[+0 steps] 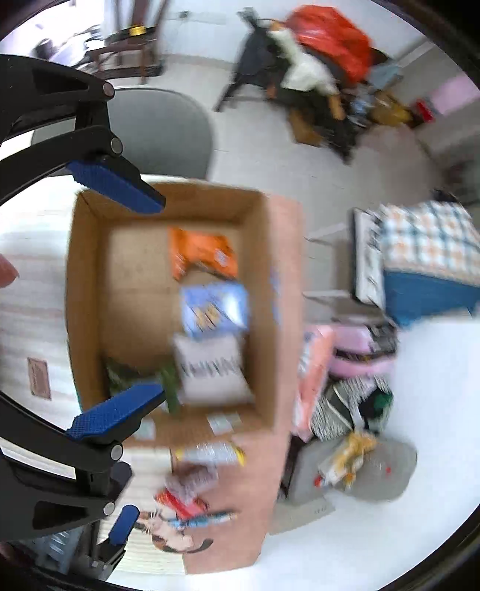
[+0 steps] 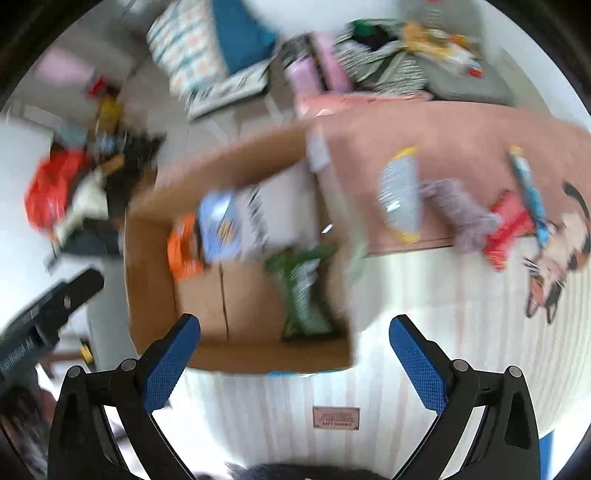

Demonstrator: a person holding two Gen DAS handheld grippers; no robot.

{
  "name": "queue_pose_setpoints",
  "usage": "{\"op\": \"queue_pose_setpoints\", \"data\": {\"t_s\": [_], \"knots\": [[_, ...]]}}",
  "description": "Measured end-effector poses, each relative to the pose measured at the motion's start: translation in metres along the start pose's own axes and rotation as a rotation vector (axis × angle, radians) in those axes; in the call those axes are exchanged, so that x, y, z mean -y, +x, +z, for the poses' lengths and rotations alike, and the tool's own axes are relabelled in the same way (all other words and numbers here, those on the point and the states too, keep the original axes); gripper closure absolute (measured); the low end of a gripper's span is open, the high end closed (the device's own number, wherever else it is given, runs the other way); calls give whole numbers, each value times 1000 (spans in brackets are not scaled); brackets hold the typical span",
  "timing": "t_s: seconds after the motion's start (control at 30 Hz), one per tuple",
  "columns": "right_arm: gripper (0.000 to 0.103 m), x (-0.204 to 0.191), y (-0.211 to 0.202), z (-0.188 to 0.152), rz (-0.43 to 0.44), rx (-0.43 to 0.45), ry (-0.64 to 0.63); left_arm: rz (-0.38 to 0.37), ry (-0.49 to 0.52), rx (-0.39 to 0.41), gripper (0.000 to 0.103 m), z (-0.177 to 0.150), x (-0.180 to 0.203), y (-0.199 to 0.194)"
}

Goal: Organize soft objects
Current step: 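Grasp the lilac sock with the left tool while the right tool grasps the red snack bag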

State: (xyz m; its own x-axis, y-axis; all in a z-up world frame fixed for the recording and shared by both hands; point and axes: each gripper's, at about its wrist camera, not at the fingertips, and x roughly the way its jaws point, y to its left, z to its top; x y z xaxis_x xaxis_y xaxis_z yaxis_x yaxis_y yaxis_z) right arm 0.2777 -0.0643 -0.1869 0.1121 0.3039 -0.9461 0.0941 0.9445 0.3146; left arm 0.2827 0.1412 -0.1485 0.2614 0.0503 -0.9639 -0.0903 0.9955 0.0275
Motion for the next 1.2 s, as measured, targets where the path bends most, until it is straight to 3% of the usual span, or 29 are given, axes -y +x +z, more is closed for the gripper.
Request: {"op": "queue_pose_setpoints", "data": {"t_s": [0.07, 0.2, 0.27, 0.4, 0.47, 0.67, 0.73, 0.9, 1.2], "knots": [[0, 37, -21, 14, 12, 44, 80, -7, 45, 15, 9, 15, 32, -6], [0, 119, -36, 41, -29, 108, 241, -52, 144, -69, 9, 45, 113, 21], [0, 169, -21, 56, -39, 80, 340, -87, 170, -149, 9, 57, 152, 50], [20, 247, 34, 79, -33, -34, 497, -165, 147, -344, 15, 74, 216, 123], [23, 270, 56, 85, -25, -70, 536, -179, 120, -417, 20, 75, 233, 152], [27, 304, 107, 96, -31, -122, 578, -197, 74, -565, 21, 72, 272, 216], [35, 310, 119, 96, -60, -137, 569, -203, 67, -600, 21, 69, 280, 229], [45, 310, 124, 93, -137, -179, 432, -194, 57, -667, 21, 57, 299, 258], [47, 307, 125, 92, -211, -219, 320, -107, 106, -678, 21, 48, 324, 288]]}}
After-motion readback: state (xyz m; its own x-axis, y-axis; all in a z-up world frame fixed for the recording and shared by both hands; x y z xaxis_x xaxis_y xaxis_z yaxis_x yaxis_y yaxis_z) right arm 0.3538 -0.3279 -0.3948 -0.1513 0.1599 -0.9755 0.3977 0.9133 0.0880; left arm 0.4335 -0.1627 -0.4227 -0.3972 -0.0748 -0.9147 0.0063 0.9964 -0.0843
